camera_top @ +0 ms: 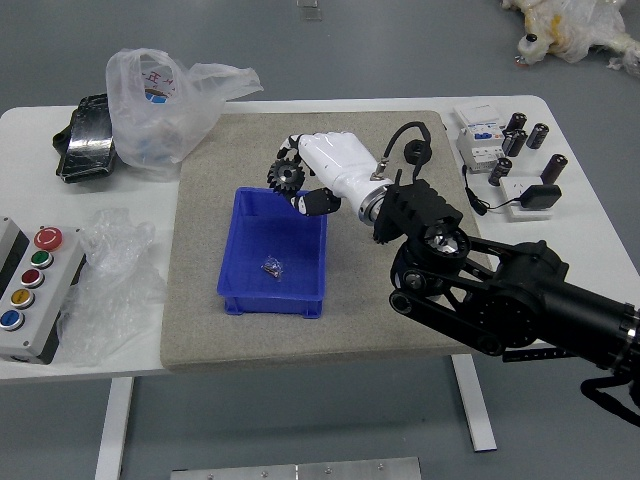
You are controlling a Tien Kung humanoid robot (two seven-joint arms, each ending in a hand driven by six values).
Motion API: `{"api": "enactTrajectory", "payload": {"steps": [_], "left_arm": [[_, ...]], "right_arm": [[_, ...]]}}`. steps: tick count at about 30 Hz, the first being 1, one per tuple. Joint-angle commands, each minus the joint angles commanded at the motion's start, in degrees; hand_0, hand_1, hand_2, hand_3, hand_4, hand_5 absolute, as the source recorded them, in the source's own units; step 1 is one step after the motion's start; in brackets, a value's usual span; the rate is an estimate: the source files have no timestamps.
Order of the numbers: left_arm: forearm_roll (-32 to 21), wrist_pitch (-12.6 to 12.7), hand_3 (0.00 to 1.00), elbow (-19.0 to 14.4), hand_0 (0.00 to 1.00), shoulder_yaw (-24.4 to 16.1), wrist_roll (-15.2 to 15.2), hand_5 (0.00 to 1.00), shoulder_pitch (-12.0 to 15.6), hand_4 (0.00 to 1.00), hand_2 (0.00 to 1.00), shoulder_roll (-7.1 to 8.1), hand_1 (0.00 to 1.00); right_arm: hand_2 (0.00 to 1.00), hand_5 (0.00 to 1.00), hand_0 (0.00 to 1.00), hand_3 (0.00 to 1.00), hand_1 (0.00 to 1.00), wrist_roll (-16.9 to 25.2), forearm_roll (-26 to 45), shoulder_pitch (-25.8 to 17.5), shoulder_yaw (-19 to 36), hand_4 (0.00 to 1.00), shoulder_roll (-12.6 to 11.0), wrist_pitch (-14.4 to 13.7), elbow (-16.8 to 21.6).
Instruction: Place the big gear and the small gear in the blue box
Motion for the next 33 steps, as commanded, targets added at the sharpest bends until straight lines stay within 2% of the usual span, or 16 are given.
{"api": "enactTrajectory", "payload": {"steps": [3, 4, 9, 10, 15, 16, 21, 22, 27, 28, 33], "left_arm": [[0.05, -0.01, 0.725, -0.01, 0.714, -0.04, 0.01, 0.435, -0.01, 0.721, 0.654, -0.01, 0.667], [0.06, 0.0, 0.725, -0.01, 0.714, -0.05, 0.01, 0.434, -0.02, 0.721, 0.654, -0.02, 0.667], [0.18, -0.04, 0.725, -0.01, 0.714, -0.07, -0.03, 0.434, -0.09, 0.721, 0.654, -0.05, 0.667], [0.16, -0.03, 0.725, 0.0, 0.713, -0.04, -0.06, 0.435, -0.1, 0.722, 0.653, -0.04, 0.667], [0.04, 0.01, 0.725, 0.01, 0.713, 0.06, -0.15, 0.435, -0.11, 0.722, 0.653, -0.06, 0.667], [0.02, 0.01, 0.725, 0.01, 0.713, 0.07, -0.14, 0.433, -0.09, 0.722, 0.653, -0.07, 0.667], [0.0, 0.03, 0.725, 0.0, 0.713, 0.05, -0.17, 0.433, -0.08, 0.722, 0.653, -0.11, 0.667], [-0.11, 0.05, 0.725, 0.01, 0.713, 0.12, -0.22, 0.434, -0.1, 0.722, 0.653, -0.13, 0.667], [-0.53, 0.15, 0.725, 0.04, 0.713, 0.29, -0.33, 0.434, -0.02, 0.722, 0.653, -0.27, 0.667], [-0.51, 0.13, 0.725, 0.05, 0.713, 0.23, -0.33, 0.434, 0.06, 0.722, 0.652, -0.27, 0.667], [-0.54, 0.17, 0.725, 0.11, 0.713, 0.13, -0.41, 0.434, 0.13, 0.722, 0.652, -0.26, 0.667]], "right_arm": [[0.791, 0.042, 0.662, 0.648, 0.757, -0.07, 0.32, 0.2, -0.69, 0.249, 0.18, 0.38, -0.34], [0.877, 0.085, 0.744, 0.804, 0.835, -0.14, 0.43, 0.24, -1.0, 0.426, 0.25, 0.58, -0.47], [0.877, 0.085, 0.744, 0.804, 0.835, -0.32, 0.47, 0.02, -1.51, 0.426, 0.48, 1.44, -1.15], [0.926, 0.115, 0.787, 0.906, 0.895, -0.36, 0.42, -0.04, -1.39, 0.651, 0.42, 1.62, -1.21], [0.926, 0.115, 0.787, 0.906, 0.895, -0.82, 0.44, -0.56, 0.05, 0.651, -0.35, 3.05, -1.35], [0.949, 0.22, 0.837, 0.962, 0.912, -0.94, 0.4, -0.7, 0.43, 0.82, -0.52, 3.37, -1.36], [0.949, 0.22, 0.837, 0.962, 0.912, -0.88, 0.0, -1.92, 3.41, 0.82, -1.71, 3.26, -1.07], [0.851, 0.264, 0.739, 0.913, 0.796, -0.87, -0.19, -2.54, 4.5, 0.867, -2.3, 2.92, -0.84], [0.851, 0.264, 0.739, 0.913, 0.796, -2.15, -0.48, -6.43, 10.09, 0.867, -6.3, 3.26, -0.16], [0.787, 0.26, 0.602, 0.878, 0.698, -2.57, -0.33, -7.31, 11.16, 0.866, -7.2, 3.64, -0.22], [0.787, 0.26, 0.602, 0.878, 0.698, -3.47, 0.56, -10.55, 12.4, 0.866, -9.2, 4.54, -0.51]]}}
